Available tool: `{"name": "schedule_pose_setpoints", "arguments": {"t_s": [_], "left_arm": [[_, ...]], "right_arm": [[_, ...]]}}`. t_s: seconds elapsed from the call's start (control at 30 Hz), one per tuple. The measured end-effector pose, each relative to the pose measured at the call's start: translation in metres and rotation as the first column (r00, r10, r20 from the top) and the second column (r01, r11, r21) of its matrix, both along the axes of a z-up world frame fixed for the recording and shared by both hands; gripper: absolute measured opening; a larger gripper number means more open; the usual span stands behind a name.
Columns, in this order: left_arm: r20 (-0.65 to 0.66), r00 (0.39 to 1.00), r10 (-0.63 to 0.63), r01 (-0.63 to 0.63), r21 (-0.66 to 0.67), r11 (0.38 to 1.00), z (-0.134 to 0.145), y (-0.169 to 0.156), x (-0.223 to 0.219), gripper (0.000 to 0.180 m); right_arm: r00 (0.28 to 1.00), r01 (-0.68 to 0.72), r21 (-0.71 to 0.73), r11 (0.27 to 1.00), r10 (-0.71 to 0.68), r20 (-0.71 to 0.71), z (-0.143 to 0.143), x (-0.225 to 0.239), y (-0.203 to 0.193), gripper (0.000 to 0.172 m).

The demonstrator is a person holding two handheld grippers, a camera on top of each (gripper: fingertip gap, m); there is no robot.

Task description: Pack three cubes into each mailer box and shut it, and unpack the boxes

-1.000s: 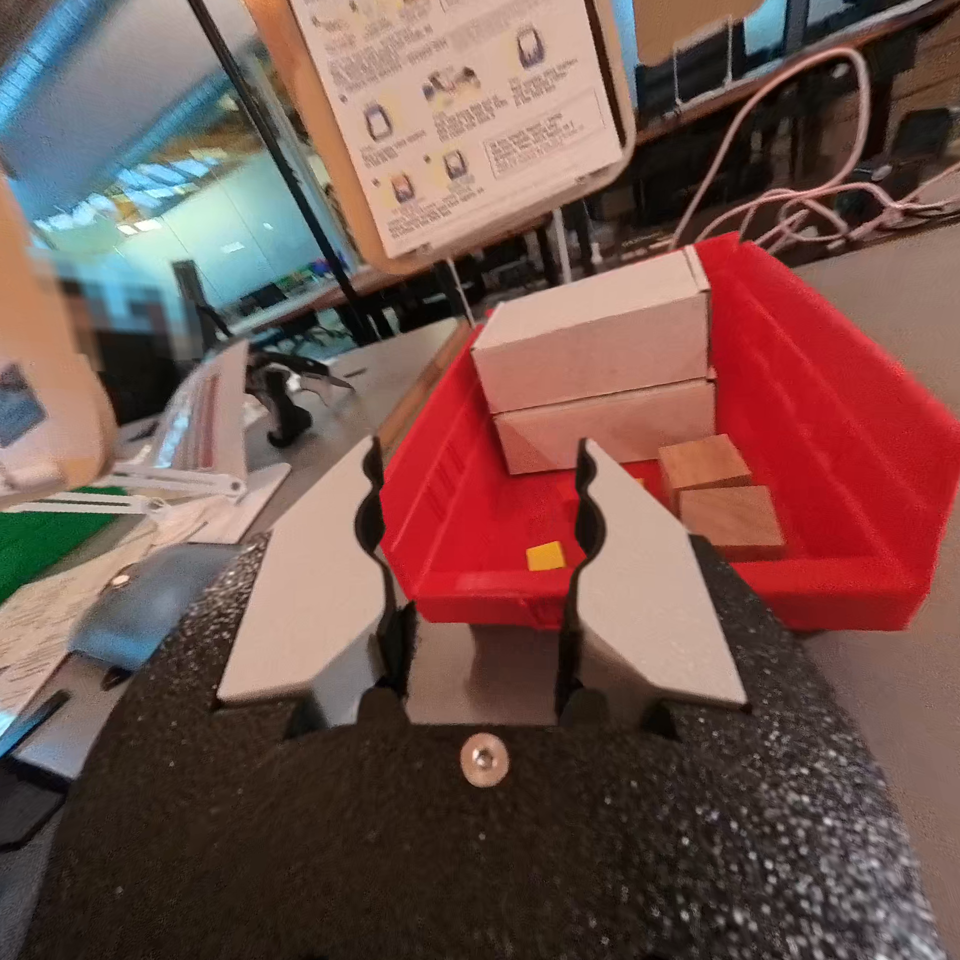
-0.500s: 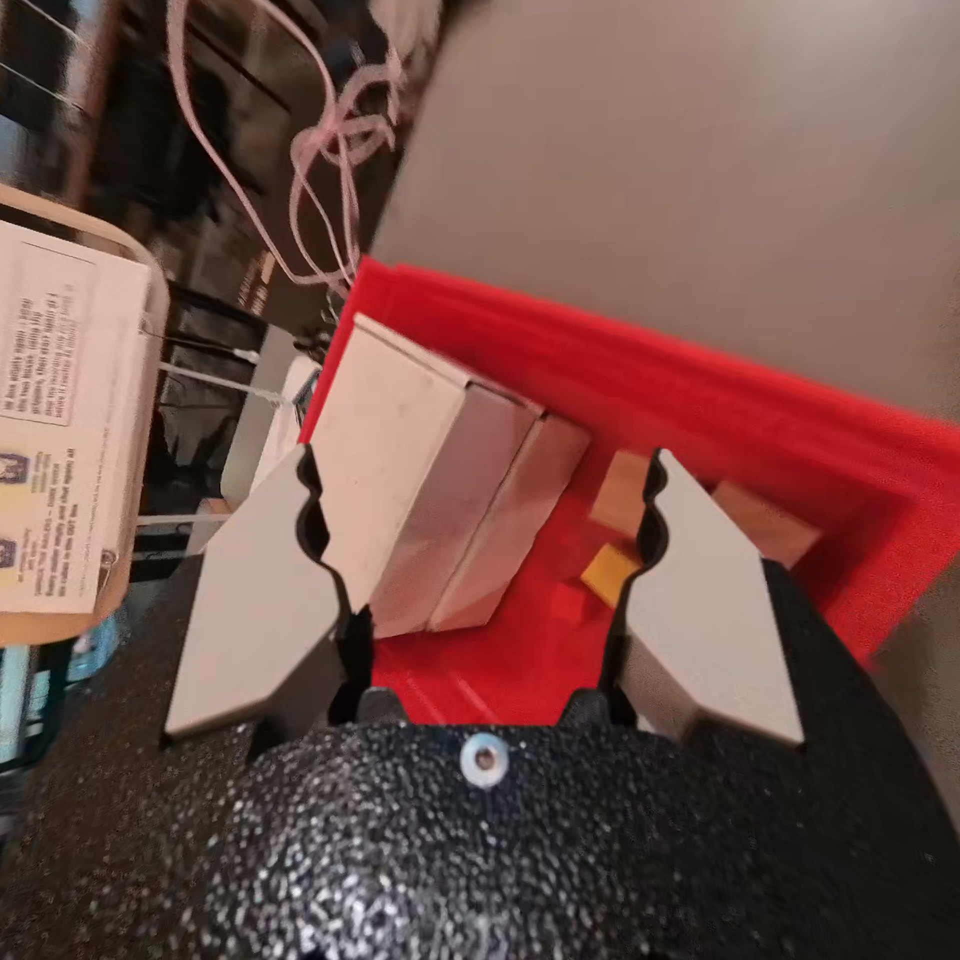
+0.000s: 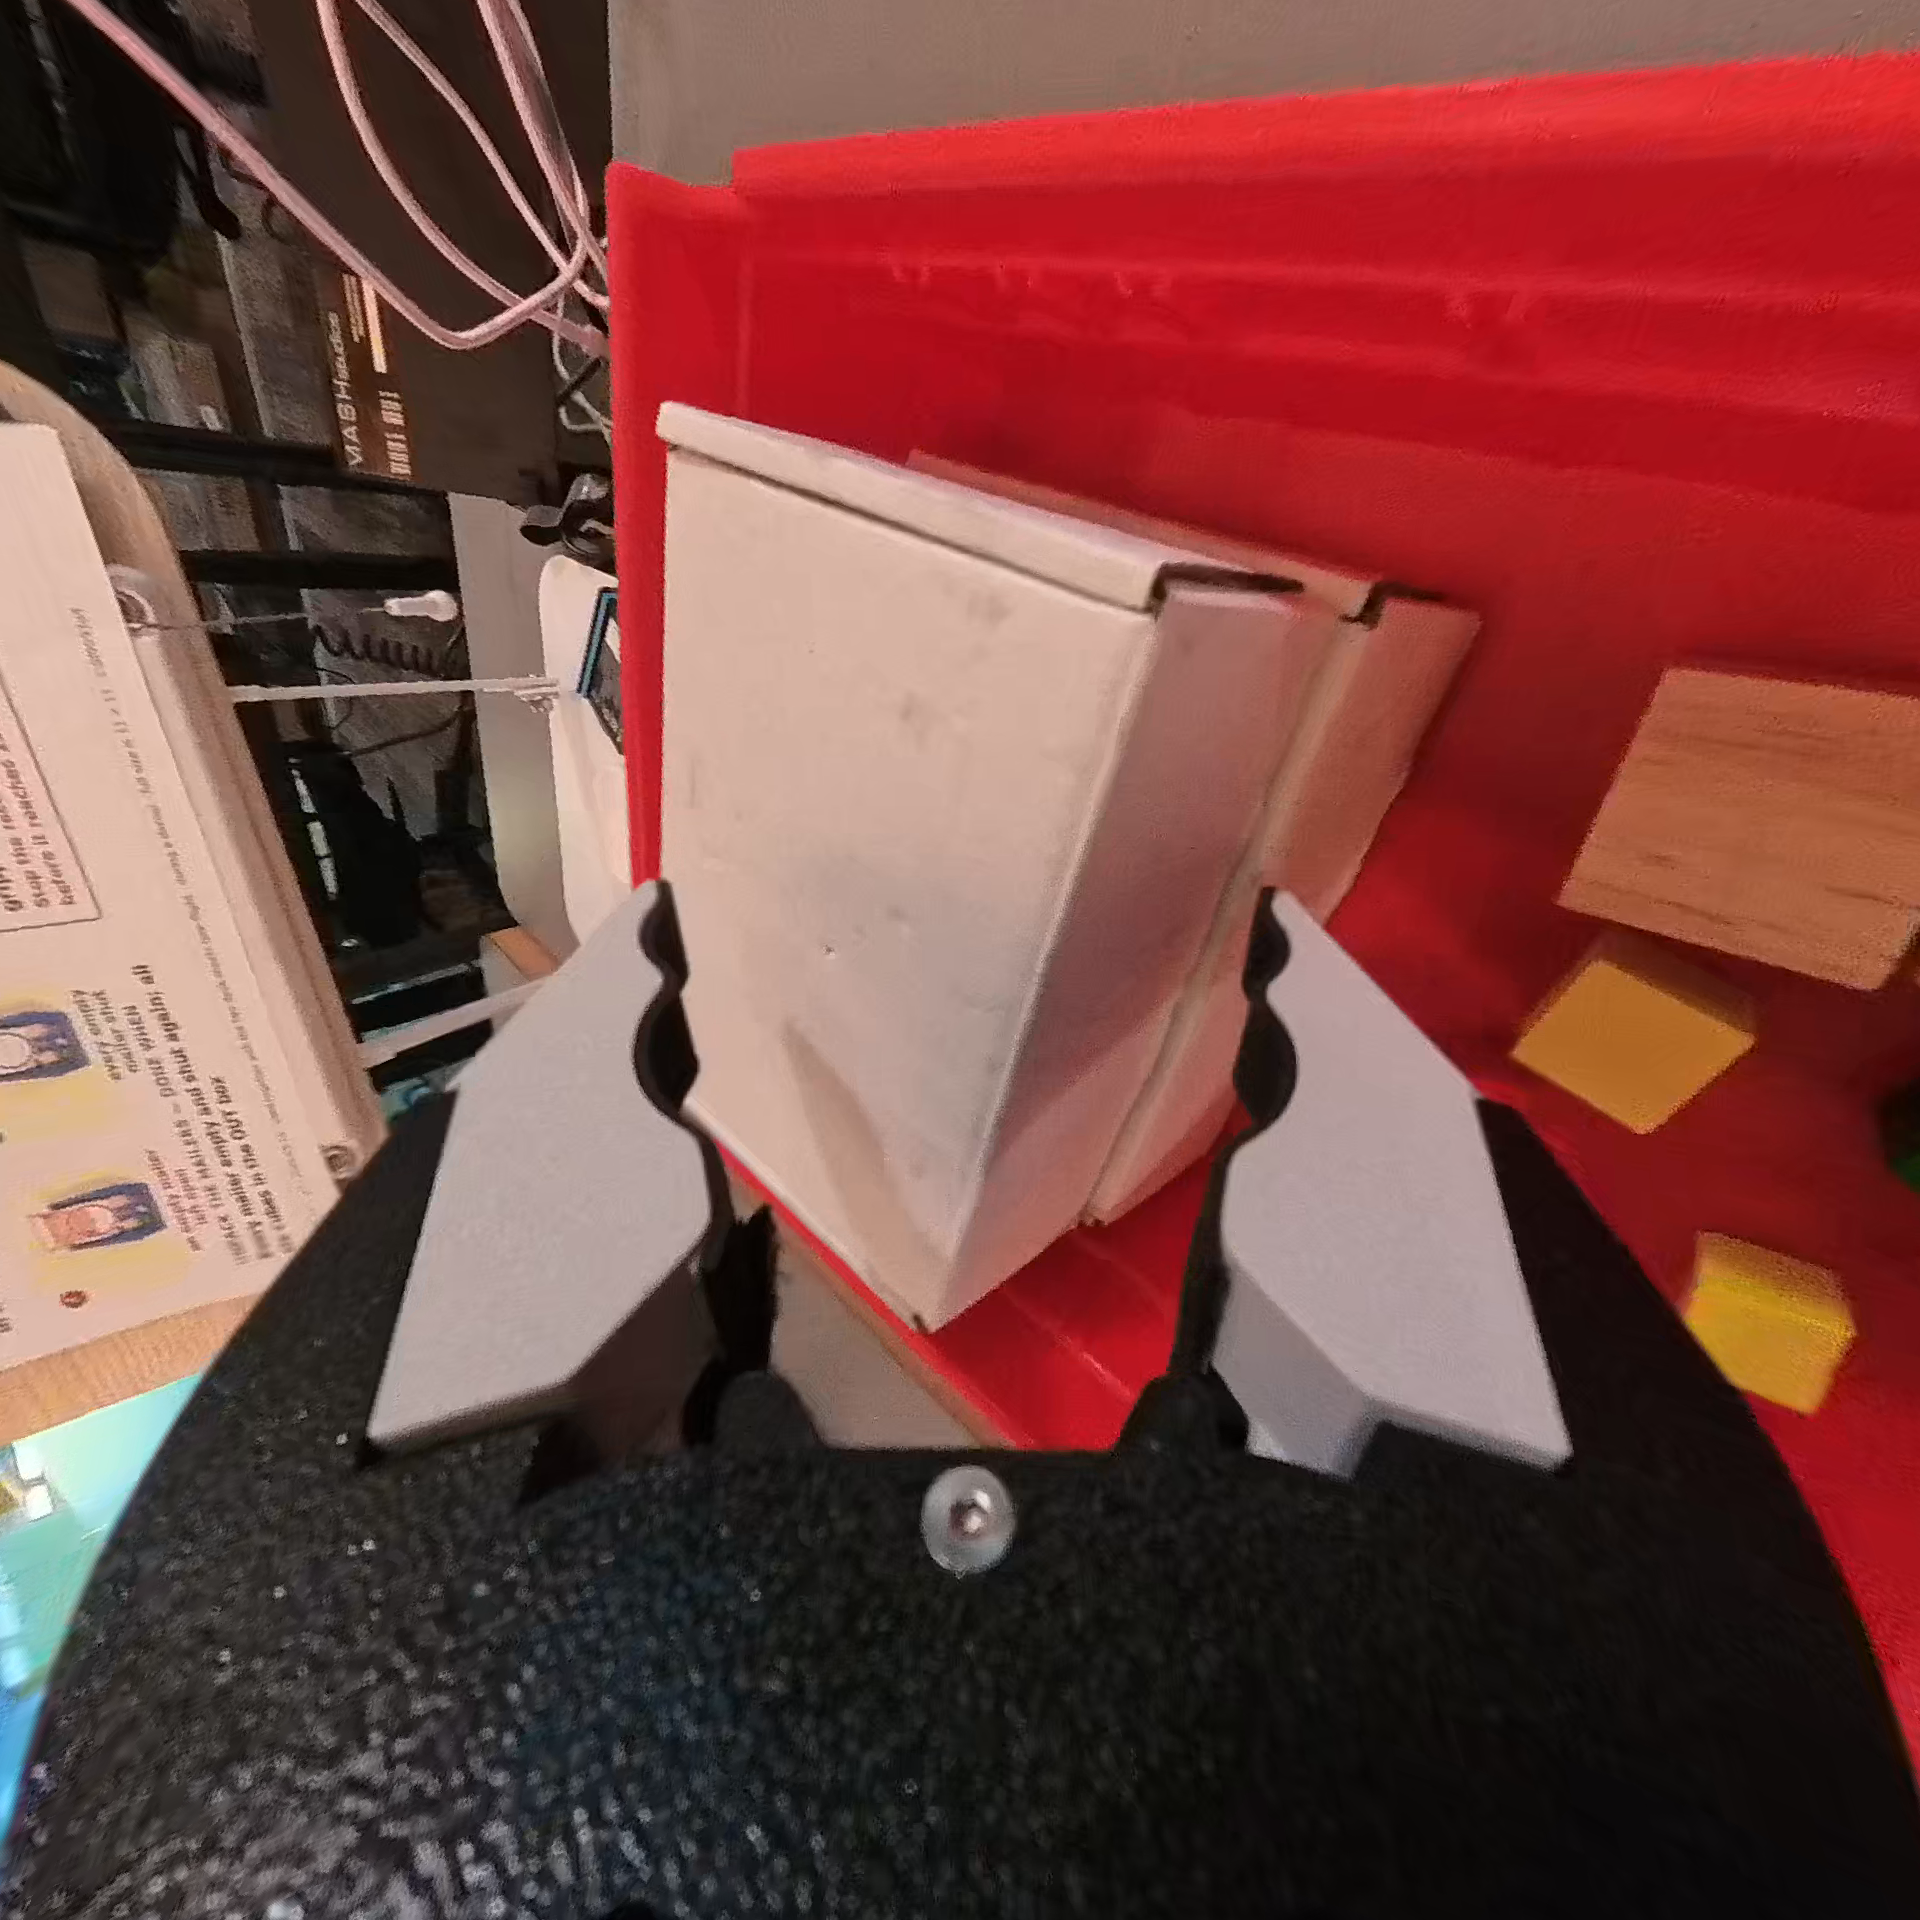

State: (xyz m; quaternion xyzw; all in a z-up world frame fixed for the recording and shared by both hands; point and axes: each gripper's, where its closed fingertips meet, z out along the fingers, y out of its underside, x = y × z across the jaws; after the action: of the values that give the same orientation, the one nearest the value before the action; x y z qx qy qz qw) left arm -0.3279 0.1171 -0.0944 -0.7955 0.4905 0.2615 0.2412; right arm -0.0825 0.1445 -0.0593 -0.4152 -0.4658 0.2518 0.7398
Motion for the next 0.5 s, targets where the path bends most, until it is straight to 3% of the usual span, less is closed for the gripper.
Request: {"name": "schedule_pose_setpoints", "arguments": {"t_s": [0.17, 0.33, 0.5], "left_arm": [[-0.002, 1.0, -0.007, 0.007, 0.064, 0.998, 0.016, 0.008, -0.01, 0.105], [0.04, 0.998, -0.049, 0.039, 0.23, 0.972, 0.046, 0.013, -0.006, 0.104], [0.124, 0.992, -0.007, -0.008, 0.116, 0.993, 0.024, 0.003, -0.006, 0.108]], "right_arm": [[1.0, -0.01, 0.0, 1.0, 0.01, 0.02, -0.003, -0.003, -0.001, 0.05], [1.0, -0.009, -0.016, 1.0, 0.009, 0.015, -0.003, -0.003, 0.0, 0.048], [1.0, -0.013, -0.02, 1.0, 0.014, 0.026, -0.005, -0.004, 0.0, 0.046]]}}
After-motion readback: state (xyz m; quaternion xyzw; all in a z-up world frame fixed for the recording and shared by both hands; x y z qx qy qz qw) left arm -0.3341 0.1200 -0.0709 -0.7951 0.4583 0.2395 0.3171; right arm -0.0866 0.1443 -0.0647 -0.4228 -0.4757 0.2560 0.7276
